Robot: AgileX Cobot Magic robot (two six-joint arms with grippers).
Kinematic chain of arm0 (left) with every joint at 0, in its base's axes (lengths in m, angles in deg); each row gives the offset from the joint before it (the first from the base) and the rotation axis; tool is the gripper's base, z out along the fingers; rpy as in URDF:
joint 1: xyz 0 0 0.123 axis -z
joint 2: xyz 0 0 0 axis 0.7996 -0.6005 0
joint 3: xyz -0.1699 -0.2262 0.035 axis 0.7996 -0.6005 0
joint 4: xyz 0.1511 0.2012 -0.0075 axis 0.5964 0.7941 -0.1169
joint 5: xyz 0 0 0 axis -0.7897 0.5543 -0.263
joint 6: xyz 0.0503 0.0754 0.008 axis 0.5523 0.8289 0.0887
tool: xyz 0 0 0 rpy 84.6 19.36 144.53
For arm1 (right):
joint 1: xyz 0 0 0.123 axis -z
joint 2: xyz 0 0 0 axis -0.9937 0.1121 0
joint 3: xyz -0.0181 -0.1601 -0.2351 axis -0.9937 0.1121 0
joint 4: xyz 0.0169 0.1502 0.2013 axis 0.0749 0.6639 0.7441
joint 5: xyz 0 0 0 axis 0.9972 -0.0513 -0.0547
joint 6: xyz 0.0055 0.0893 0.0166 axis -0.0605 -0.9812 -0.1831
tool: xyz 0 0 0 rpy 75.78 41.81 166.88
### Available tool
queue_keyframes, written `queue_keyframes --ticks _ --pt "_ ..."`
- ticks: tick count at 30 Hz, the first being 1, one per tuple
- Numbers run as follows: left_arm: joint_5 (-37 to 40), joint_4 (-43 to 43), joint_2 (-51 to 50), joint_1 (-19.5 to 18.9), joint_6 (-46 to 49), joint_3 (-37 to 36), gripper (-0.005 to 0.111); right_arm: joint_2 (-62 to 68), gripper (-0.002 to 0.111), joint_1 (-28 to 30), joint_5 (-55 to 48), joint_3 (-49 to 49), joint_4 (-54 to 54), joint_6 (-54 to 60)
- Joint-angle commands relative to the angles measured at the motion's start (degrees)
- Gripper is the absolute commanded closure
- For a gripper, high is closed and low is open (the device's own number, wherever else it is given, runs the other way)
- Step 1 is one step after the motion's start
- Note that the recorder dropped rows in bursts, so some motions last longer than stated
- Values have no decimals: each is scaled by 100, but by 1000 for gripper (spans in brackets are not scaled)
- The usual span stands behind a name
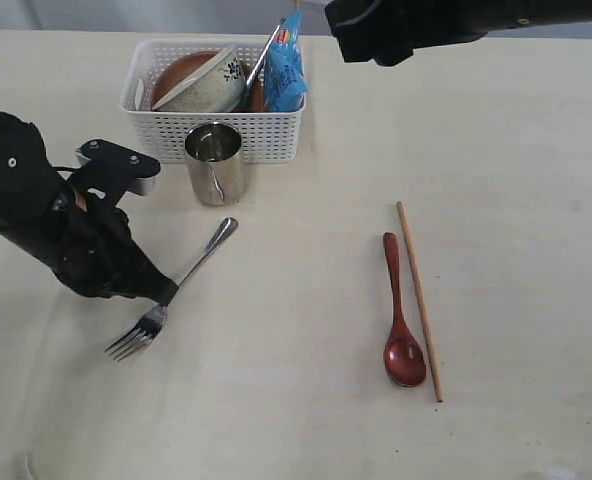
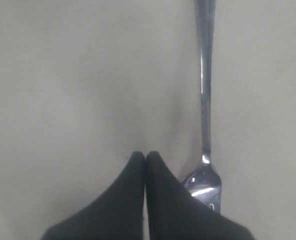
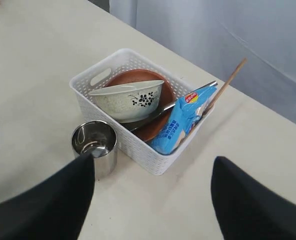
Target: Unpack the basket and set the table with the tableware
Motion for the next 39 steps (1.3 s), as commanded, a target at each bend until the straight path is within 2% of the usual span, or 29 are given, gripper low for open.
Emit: queue_keyframes --ticks 1,14,21,30,39 --pt "-85 3 18 41 -56 -27 107 -46 46 36 -17 -2 43 -34" --pt "-317 -128 -37 58 -128 -27 107 -46 46 36 -15 -2 74 -34" --pt "-510 -128 -454 393 -153 -27 107 -46 46 36 -15 -2 74 -34" --pt "23 -321 -472 422 -246 -40 107 -46 46 36 6 -2 74 -34" --pt "-23 -347 -472 1172 -640 -40 107 -46 46 36 6 -2 74 -34"
